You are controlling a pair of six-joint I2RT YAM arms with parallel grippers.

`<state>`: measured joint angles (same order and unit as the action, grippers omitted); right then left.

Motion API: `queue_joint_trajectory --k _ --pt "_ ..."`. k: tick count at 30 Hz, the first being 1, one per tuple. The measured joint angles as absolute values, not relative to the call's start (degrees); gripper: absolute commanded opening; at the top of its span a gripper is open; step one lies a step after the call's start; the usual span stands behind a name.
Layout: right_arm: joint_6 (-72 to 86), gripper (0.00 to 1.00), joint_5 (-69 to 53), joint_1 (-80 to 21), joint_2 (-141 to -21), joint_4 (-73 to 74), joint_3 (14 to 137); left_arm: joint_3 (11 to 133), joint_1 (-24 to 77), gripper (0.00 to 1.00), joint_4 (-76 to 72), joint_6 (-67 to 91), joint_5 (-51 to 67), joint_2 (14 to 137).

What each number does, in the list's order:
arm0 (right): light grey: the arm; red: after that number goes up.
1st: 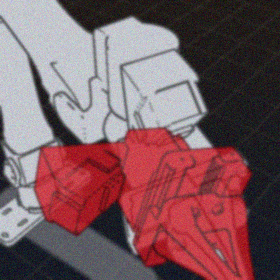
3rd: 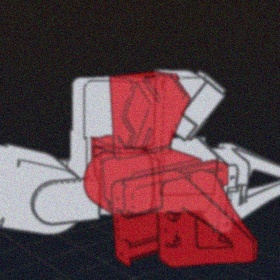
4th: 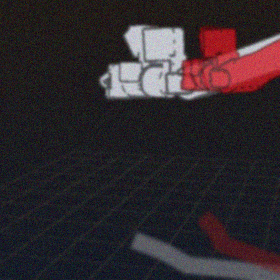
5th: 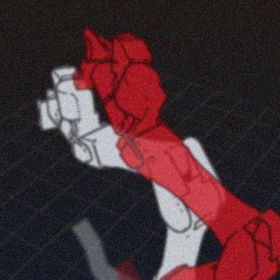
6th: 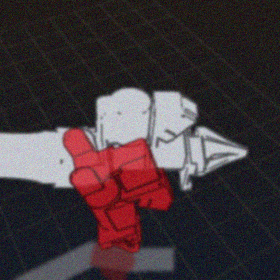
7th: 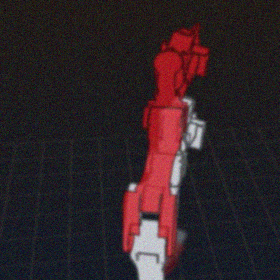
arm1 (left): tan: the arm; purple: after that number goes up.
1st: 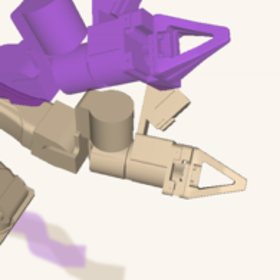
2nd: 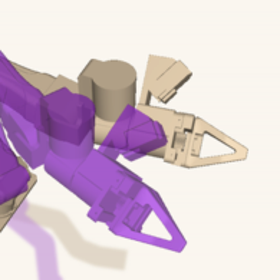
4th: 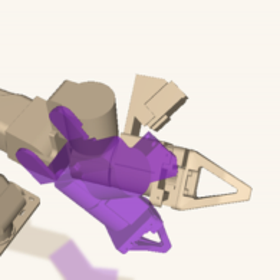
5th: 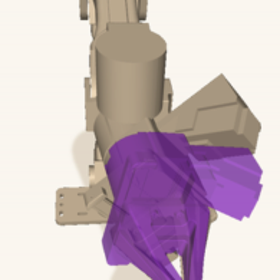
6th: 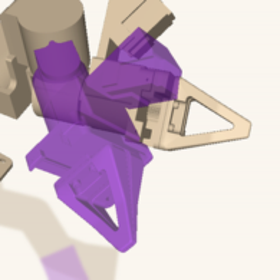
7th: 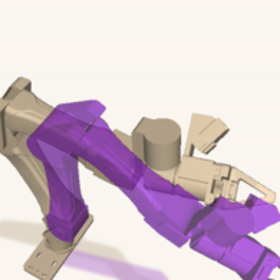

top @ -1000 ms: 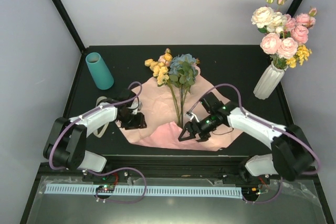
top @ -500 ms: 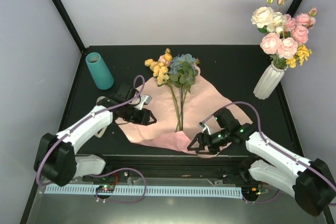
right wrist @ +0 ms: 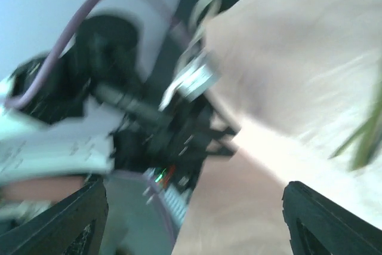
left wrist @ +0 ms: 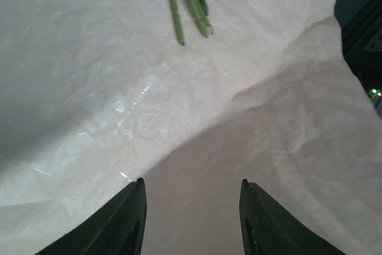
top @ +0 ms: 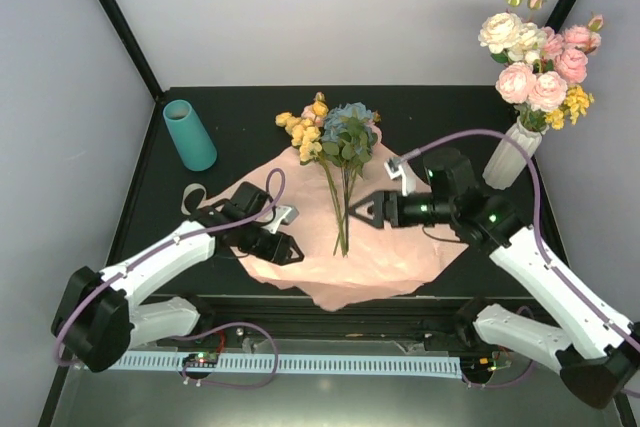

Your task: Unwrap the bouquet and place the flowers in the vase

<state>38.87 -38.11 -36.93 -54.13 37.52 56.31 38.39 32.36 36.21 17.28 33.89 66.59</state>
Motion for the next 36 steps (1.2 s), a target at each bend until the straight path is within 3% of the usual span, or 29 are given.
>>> queue_joint_trajectory --k 8,13,23,31,36 --pt "38.68 0.81 -8.91 -36.82 -75.22 49.39 71.44 38.68 34.22 0.46 38.87 18.96 31.40 62.54" --pt "35.31 0.81 -2.00 -34.72 -89.08 54.30 74.91 44.05 33.54 0.50 43.75 20.27 22.70 61.73" --pt "30.04 0.76 -3.16 -24.97 -99.35 57.23 85.62 57.32 23.73 0.54 48.66 19.79 10.48 68.29" --pt "29.82 0.69 -14.20 -26.87 -100.92 51.68 82.83 56.90 23.40 0.53 43.33 19.84 17.85 72.29" --pt "29.10 0.58 -15.46 -30.55 -104.36 48.29 83.85 57.69 23.75 0.51 38.09 22.17 22.35 77.23"
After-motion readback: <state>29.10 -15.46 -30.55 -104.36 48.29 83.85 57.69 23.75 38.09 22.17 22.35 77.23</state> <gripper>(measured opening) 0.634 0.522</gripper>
